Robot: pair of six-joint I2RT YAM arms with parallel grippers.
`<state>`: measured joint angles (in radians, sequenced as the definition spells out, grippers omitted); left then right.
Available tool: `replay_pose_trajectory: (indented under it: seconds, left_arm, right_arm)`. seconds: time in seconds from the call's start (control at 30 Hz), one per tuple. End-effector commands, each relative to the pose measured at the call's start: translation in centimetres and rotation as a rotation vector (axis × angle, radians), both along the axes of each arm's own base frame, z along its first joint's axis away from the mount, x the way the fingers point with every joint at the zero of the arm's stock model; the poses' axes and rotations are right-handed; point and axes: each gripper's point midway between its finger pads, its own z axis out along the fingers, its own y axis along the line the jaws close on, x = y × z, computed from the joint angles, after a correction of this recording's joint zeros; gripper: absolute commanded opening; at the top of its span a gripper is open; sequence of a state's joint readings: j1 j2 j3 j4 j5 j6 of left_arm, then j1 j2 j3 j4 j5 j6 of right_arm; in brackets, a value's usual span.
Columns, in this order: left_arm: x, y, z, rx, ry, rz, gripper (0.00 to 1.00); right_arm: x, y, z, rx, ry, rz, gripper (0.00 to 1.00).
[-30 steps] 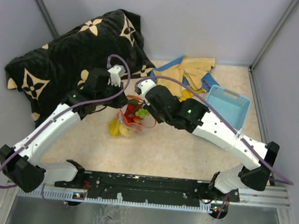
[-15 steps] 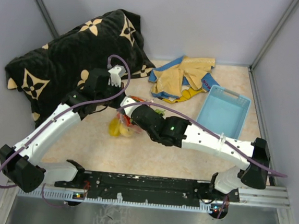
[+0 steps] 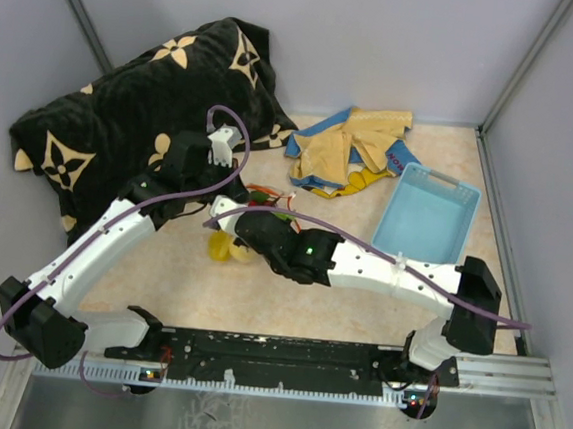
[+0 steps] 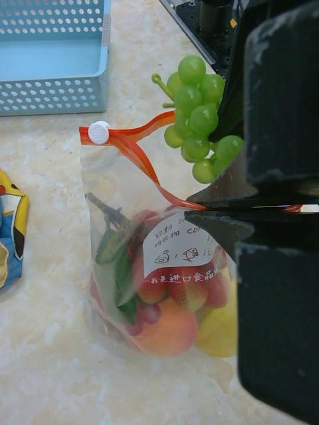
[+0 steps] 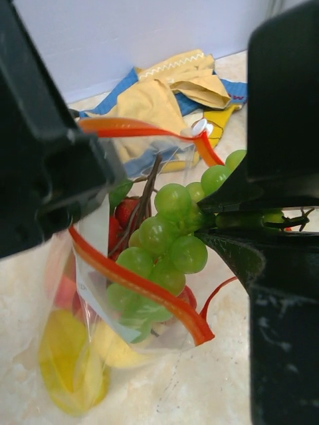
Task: Place the food in the zip-top bag and seal the zipper
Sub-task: Place the fake fruit in the zipper food storage bag.
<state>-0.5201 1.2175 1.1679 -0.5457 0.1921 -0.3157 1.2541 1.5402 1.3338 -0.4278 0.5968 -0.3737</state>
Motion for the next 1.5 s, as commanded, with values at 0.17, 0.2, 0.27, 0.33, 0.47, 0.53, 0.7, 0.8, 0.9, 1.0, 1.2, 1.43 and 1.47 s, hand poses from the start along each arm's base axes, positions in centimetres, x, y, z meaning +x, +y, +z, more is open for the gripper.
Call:
replay_pose_trajectory:
  seconds: [0.17,0.2,0.27,0.33,0.47,0.53,0.7,0.8,0.9,1.0,1.2,1.43,1.47]
  left_arm:
    - [0.0,-1.1,1.6,-0.074,-0.036,-0.04,0.0]
    - [-0.1,-1.2,1.7,-0.076,-0.035,-0.042,0.0]
    - [-0.2,-1.2,1.9,-0.081,-0.041,-0.045,0.0]
    - [-0.3,-1.1,2.0,-0.083,-0.044,-0.046,0.0]
    - [-0.4,-1.1,2.0,-0.087,-0.044,-0.047,0.0]
    - [-0.6,-1.2,2.0,-0.09,-0.041,-0.052,0.0]
    - [-0.5,-0.9,1.6,-0.08,-0.035,-0.038,0.0]
    - [-0.5,-0.6,1.3,-0.07,-0.035,-0.027,0.0]
    - [-0.5,-0.5,1.1,-0.064,-0.03,-0.022,0.0]
    - [-0.4,-0.5,0.9,-0.061,-0.024,-0.018,0.0]
    - [-0.3,-0.5,0.7,-0.058,-0.017,-0.013,0.0]
    - [-0.2,-0.4,0.7,-0.054,-0.018,-0.004,0.0]
    - [-0.2,-0.3,0.6,-0.053,-0.015,-0.001,0.0]
  right_arm:
    - [-0.9,3.9,0.1,0.105,-0.023,0.165,0.03]
    - [-1.0,4.1,-0.3,0.102,-0.024,0.177,0.04]
    - [-0.8,4.2,-0.8,0.106,-0.026,0.181,0.07]
    - [-0.5,4.1,-1.4,0.111,-0.012,0.18,0.13]
    - [0.3,4.0,-2.2,0.127,0.022,0.163,0.29]
    - [0.6,4.0,-2.2,0.135,0.029,0.152,0.37]
    - [0.5,3.4,-0.8,0.168,0.023,0.133,0.47]
    - [0.0,2.6,0.5,0.202,0.031,0.132,0.49]
    - [-0.7,1.5,1.7,0.241,0.049,0.126,0.51]
    - [-1.3,0.1,2.6,0.279,0.062,0.103,0.53]
    - [-1.8,-3.4,2.8,0.381,0.113,-0.016,0.56]
    - [-1.6,-6.8,0.3,0.545,0.264,-0.215,0.53]
    - [-1.6,-7.0,-0.2,0.567,0.289,-0.246,0.52]
